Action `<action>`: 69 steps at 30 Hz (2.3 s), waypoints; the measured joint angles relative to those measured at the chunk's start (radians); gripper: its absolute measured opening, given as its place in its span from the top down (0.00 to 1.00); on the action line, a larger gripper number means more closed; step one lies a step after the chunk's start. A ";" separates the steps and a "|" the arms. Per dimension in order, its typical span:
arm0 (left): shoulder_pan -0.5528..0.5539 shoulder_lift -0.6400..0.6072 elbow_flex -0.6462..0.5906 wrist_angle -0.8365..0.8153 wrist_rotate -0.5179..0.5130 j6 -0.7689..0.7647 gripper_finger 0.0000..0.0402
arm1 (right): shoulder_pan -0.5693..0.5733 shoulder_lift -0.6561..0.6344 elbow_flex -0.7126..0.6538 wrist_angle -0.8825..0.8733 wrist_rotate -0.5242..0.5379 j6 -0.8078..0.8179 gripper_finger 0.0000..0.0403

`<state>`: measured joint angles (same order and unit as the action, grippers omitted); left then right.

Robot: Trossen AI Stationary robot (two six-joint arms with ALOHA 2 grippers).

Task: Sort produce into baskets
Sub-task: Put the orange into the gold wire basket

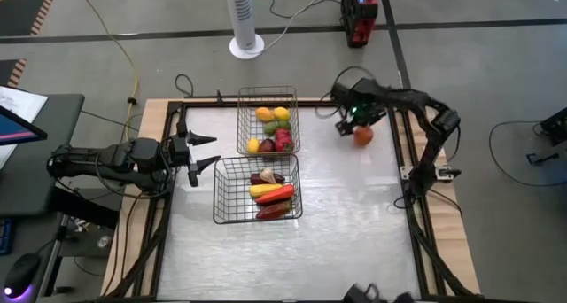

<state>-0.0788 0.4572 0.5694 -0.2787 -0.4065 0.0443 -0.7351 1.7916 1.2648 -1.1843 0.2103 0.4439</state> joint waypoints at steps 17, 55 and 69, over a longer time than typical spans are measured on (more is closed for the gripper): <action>0.000 0.000 0.000 0.000 0.032 -0.034 0.38 | 0.370 0.000 0.000 0.007 0.200 0.008 0.12; 0.000 0.001 0.000 -0.003 0.054 -0.067 0.38 | 0.526 -0.539 -0.759 0.820 0.368 0.125 0.09; 0.000 0.001 0.000 -0.003 0.053 -0.067 0.38 | 0.540 -0.628 -0.766 0.817 0.317 0.128 0.16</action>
<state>-0.0792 0.4580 0.5694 -0.2819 -0.3534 -0.0231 -0.1951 1.1633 0.4988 -0.3678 0.5278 0.5716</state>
